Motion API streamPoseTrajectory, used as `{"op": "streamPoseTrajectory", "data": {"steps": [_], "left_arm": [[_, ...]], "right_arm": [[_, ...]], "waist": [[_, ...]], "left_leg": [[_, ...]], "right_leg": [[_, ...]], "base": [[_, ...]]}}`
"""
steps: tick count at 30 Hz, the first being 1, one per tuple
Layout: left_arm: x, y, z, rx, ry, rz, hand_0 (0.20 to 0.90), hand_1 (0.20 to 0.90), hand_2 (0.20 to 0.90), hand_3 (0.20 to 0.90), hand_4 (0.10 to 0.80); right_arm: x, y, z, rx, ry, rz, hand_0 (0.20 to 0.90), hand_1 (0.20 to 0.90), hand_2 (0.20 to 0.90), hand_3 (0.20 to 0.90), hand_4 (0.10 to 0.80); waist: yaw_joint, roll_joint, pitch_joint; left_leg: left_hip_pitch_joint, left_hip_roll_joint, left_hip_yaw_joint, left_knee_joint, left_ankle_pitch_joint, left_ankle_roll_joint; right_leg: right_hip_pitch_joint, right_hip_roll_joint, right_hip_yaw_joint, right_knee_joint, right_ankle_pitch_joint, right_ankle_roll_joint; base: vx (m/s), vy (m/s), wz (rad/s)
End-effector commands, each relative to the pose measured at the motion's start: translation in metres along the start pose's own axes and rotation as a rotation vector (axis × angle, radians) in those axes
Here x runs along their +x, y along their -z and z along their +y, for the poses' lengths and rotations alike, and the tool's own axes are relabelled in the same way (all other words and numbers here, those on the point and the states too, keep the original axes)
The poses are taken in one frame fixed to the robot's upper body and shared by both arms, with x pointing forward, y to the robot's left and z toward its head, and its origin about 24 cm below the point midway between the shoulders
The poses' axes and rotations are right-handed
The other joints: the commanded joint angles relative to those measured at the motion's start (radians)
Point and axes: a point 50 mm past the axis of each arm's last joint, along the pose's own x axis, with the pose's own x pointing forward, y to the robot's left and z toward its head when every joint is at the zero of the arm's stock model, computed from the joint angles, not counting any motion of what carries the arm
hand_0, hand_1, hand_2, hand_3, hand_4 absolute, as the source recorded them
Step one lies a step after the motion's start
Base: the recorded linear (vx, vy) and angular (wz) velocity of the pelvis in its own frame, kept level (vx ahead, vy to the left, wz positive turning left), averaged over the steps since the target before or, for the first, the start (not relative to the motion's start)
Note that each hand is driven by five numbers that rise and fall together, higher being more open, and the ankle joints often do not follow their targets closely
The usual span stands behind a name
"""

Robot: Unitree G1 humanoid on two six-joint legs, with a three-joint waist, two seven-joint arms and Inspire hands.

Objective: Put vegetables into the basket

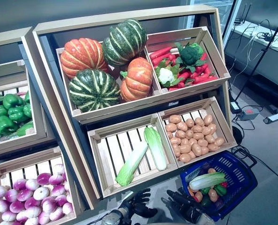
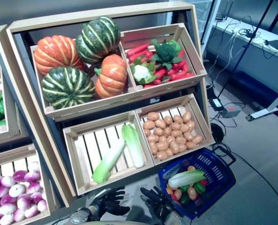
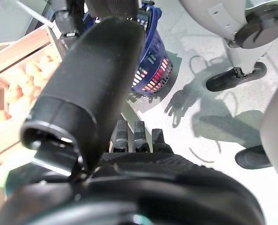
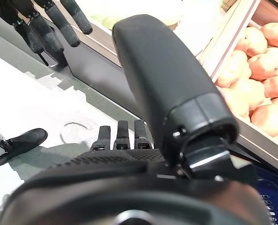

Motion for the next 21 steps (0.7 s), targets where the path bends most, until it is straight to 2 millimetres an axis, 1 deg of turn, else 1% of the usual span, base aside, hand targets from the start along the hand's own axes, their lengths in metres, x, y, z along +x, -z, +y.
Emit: {"op": "streamPoseTrajectory", "data": {"steps": [1, 17, 19, 21], "left_arm": [[0.019, -0.043, -0.005, 0.103, 0.053, -0.097, 0.9, 0.9, 0.9, 0.9, 0.8], [0.019, -0.049, -0.012, 0.153, 0.156, -0.133, 0.9, 0.9, 0.9, 0.9, 0.8], [0.018, -0.058, -0.014, 0.153, 0.191, -0.192, 0.9, 0.9, 0.9, 0.9, 0.8], [0.017, -0.073, -0.014, 0.137, 0.219, -0.276, 0.9, 0.9, 0.9, 0.9, 0.8]], "right_arm": [[0.008, -0.013, 0.024, -0.047, -0.068, -0.025, 0.9, 0.9, 0.9, 0.9, 0.8], [0.008, -0.012, 0.021, -0.075, -0.018, -0.007, 0.9, 0.9, 0.9, 0.9, 0.8], [0.009, -0.013, 0.022, -0.076, -0.012, -0.003, 0.9, 0.9, 0.9, 0.9, 0.8], [0.009, -0.015, 0.024, -0.076, -0.013, 0.001, 0.9, 0.9, 0.9, 0.9, 0.8]], "waist": [[0.008, -0.023, 0.023], [0.01, -0.02, 0.022], [0.01, -0.02, 0.024], [0.012, -0.019, 0.03]], "left_leg": [[-0.016, -0.038, 0.019, 0.001, 0.001, 0.026], [-0.016, -0.038, 0.019, 0.001, -0.001, 0.024], [-0.018, -0.037, 0.021, 0.001, 0.002, 0.022], [-0.019, -0.038, 0.02, 0.001, 0.001, 0.021]], "right_leg": [[-0.023, -0.008, 0.046, 0.001, 0.094, -0.031], [-0.021, -0.01, 0.044, 0.0, 0.091, -0.032], [-0.024, -0.011, 0.043, 0.0, 0.093, -0.031], [-0.026, -0.011, 0.043, 0.001, 0.094, -0.031]], "base": [[0.0, 0.0, 0.0], [0.0, 0.0, 0.0], [0.0, 0.0, 0.0], [-0.017, 0.003, 0.0]]}}
